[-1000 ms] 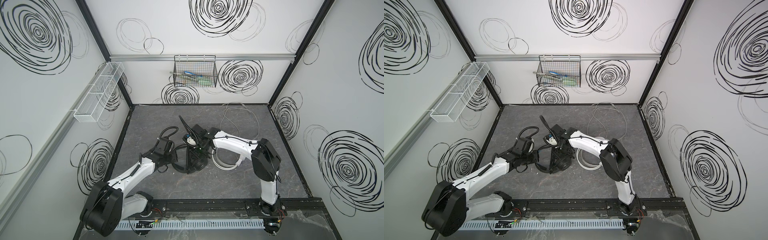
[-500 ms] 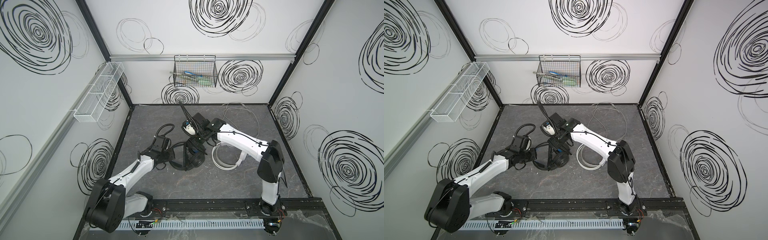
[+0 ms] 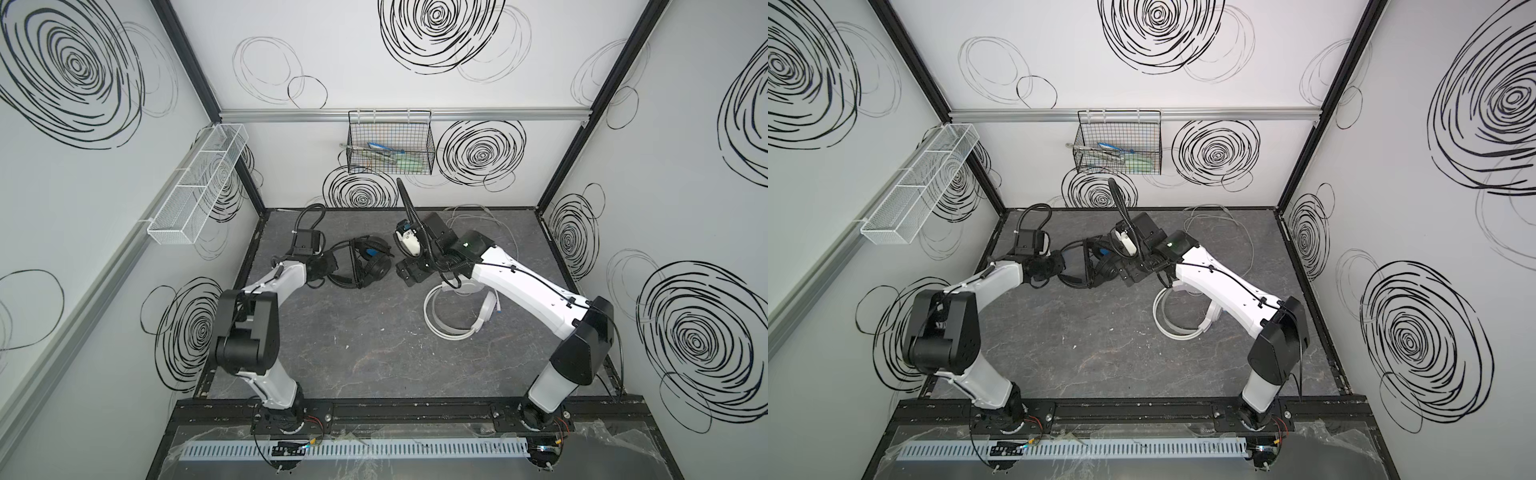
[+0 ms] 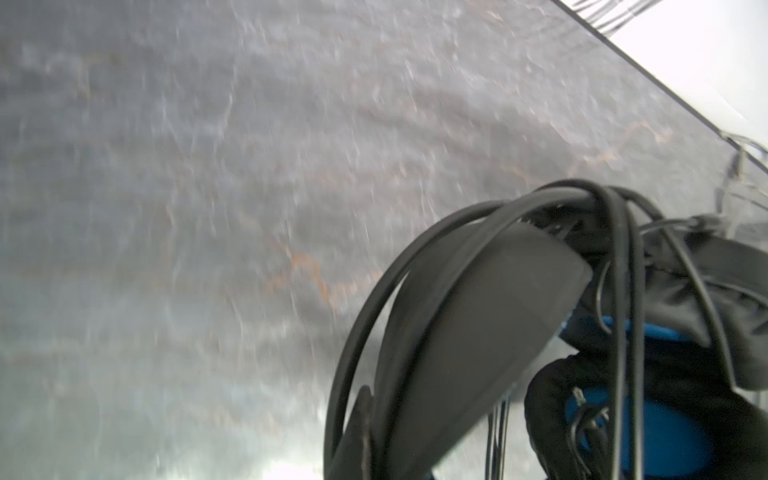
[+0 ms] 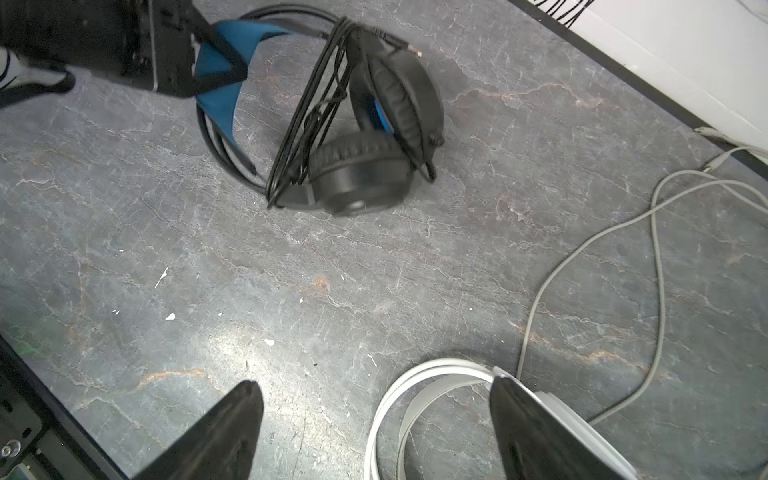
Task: Wrap the headphones
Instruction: 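Set the wrapped black headphones down farther from the robot and release with left gripper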
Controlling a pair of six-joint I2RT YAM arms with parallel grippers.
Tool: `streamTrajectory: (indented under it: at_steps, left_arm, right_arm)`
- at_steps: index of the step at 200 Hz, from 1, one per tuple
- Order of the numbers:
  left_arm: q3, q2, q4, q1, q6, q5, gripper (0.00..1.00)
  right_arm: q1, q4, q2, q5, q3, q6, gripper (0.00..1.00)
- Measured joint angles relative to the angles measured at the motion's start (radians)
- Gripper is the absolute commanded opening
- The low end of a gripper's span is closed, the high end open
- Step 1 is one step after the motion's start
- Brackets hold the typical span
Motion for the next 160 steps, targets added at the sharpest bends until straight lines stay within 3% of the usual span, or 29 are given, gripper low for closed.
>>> streamTrajectory:
  at_steps: [36, 84, 94, 112, 160]
  left_arm:
    - [0.269, 0.249, -0.021, 0.042, 0.084, 0.003, 0.00]
    - [0.539, 0.441, -0.117, 0.048, 0.148, -0.003, 0.00]
    - [0.589, 0.472, -0.143, 0.048, 0.162, -0.009, 0.02]
    - [0.653, 0.512, -0.176, 0.049, 0.179, -0.021, 0.17]
    - [0.734, 0.565, -0.214, 0.061, 0.188, -0.022, 0.35]
  right_arm:
    - [-0.045, 0.036, -0.026, -0.009, -0.064, 0.006, 0.92]
    - [-0.077, 0.066, -0.026, -0.011, -0.064, 0.010, 0.92]
    - [-0.078, 0.067, -0.026, -0.011, -0.063, 0.009, 0.92]
    - [-0.079, 0.068, -0.026, -0.010, -0.063, 0.009, 0.92]
    - [-0.081, 0.068, -0.026, -0.006, -0.050, 0.009, 0.92]
